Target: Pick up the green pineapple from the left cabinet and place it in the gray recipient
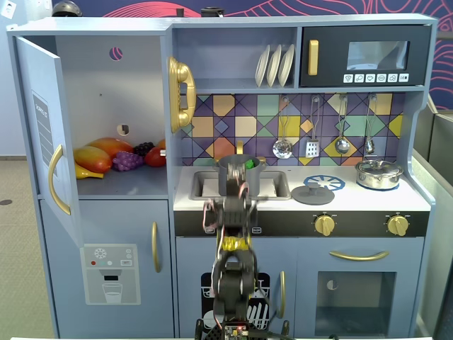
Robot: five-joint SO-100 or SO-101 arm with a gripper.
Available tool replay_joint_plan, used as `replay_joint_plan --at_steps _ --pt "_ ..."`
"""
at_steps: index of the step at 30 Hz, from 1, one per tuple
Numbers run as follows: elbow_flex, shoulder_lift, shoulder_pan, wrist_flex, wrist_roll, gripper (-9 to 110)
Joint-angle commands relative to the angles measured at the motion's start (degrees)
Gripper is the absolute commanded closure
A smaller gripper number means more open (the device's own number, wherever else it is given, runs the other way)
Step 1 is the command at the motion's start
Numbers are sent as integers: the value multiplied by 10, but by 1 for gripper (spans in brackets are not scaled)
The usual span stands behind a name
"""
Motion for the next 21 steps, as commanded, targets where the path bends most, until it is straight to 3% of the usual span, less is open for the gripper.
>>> replay_joint_plan --at_steps 1,4,7,13,21 --pt "143 30 -8 -80 4 101" --pt "225 19 -22 -152 34 101" --pt "272 28 -31 -143 62 101" --pt "299 102 -25 46 109 101" --pt "300 104 -65 192 127 101"
